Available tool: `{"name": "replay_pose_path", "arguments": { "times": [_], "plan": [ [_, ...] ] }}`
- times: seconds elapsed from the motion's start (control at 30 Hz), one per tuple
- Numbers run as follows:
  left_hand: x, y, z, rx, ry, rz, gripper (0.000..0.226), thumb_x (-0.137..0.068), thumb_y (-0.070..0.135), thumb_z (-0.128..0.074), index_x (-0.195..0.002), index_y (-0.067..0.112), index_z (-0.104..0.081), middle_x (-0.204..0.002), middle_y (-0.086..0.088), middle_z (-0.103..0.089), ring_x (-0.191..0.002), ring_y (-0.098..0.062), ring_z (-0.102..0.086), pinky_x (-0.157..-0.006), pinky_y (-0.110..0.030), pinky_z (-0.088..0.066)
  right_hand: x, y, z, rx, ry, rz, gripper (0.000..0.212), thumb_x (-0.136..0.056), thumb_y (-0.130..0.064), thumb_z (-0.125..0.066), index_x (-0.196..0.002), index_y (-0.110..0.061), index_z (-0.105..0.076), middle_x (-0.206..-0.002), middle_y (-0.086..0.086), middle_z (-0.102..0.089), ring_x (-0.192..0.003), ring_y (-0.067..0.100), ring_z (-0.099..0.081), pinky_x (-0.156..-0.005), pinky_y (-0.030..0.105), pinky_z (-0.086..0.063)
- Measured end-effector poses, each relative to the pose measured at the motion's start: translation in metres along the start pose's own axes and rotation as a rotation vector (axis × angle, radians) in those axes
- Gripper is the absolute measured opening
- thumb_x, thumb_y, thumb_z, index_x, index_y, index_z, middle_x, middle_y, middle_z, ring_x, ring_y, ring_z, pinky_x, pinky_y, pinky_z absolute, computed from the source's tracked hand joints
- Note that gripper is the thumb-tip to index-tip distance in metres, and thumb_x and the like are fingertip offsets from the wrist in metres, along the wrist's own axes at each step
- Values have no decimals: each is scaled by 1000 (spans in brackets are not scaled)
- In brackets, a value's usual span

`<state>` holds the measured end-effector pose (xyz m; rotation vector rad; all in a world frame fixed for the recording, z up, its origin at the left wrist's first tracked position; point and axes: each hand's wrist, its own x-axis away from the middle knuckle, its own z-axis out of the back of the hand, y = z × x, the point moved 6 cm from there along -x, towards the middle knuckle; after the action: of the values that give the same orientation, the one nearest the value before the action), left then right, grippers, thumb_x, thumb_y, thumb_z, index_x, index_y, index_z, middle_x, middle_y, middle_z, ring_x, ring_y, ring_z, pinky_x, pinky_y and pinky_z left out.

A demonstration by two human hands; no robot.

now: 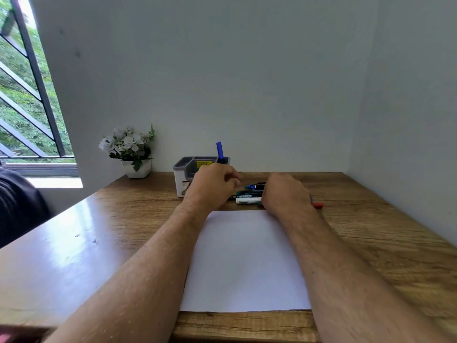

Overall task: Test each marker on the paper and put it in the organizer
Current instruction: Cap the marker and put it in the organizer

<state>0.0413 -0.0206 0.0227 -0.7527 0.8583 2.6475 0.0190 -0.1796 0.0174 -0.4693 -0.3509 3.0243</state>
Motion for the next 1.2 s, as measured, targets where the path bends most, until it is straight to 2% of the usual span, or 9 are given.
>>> {"name": "replay_pose_path", "arguments": {
  "times": [0.27, 0.47, 0.6, 0.73, 0.83, 0.93, 1.03, 1.13, 1.2],
  "plan": [
    [0, -3, -7, 45, -40, 24, 13, -91, 17, -66, -95, 24, -76, -89, 12, -69, -89, -5, -64, -92, -28, -53, -9, 0, -11, 5, 8, 50, 28, -94, -15, -59, -122, -14, -65, -120, 10, -65, -106, 28, -63, -86, 39, -51],
    [0, -8, -7, 117, -12, 80, 11, -89, 17, -68, -93, 25, -75, -90, 10, -71, -88, -1, -63, -84, -21, -52, -14, -2, -21, 21, -44, 104, 29, -91, -20, -64, -120, -22, -66, -120, 4, -66, -107, 23, -61, -82, 37, -51],
    [-1, -9, -9, 120, -27, 87, 10, -89, 19, -70, -94, 24, -76, -89, 12, -71, -86, 2, -63, -78, -14, -47, -14, -3, -20, -9, -28, 117, 28, -91, -19, -64, -118, -22, -68, -120, 4, -66, -108, 23, -61, -86, 37, -52],
    [-1, -11, -9, 132, -15, 100, 10, -88, 18, -71, -92, 25, -76, -86, 12, -73, -84, 2, -65, -81, -17, -51, -12, -7, -22, -35, -59, 142, 30, -91, -21, -65, -121, -23, -68, -122, 5, -64, -109, 24, -61, -92, 39, -52],
    [0, -12, -10, 155, -15, 113, 11, -89, 17, -69, -93, 25, -76, -85, 12, -72, -83, 2, -65, -79, -16, -50, -9, -12, -16, -58, -17, 184, 25, -90, -21, -64, -113, -22, -72, -112, 5, -68, -101, 23, -63, -89, 37, -53],
    [0, -12, -6, 188, 38, 119, 21, -91, 10, -62, -97, 25, -76, -90, 10, -72, -87, -3, -64, -80, -19, -51, -7, -19, 0, -230, 145, 270, 21, -89, -14, -59, -105, -19, -72, -99, 1, -71, -90, 19, -63, -82, 34, -53],
    [0, -9, -4, 269, 20, 98, 36, -89, -4, -52, -104, 19, -74, -96, 8, -72, -93, -3, -64, -87, -19, -52, -6, -21, 14, -618, 309, 279, 21, -91, -7, -57, -103, -19, -70, -98, -4, -70, -91, 13, -63, -80, 29, -52],
    [1, -4, -8, 255, -54, 69, 41, -85, -10, -52, -107, 17, -74, -101, 9, -71, -94, 0, -62, -89, -15, -50, -13, -18, 13, -923, 308, 197, 22, -96, -4, -52, -104, -21, -66, -101, -6, -68, -94, 9, -63, -71, 15, -46],
    [1, -1, -11, 258, -83, 52, 40, -83, -9, -56, -107, 18, -74, -100, 10, -72, -89, 5, -62, -78, -4, -48, -16, -15, 12, -1066, 312, 150, 25, -97, -4, -48, -102, -23, -63, -98, -6, -68, -89, 11, -65, -70, 23, -52]
  ]
}}
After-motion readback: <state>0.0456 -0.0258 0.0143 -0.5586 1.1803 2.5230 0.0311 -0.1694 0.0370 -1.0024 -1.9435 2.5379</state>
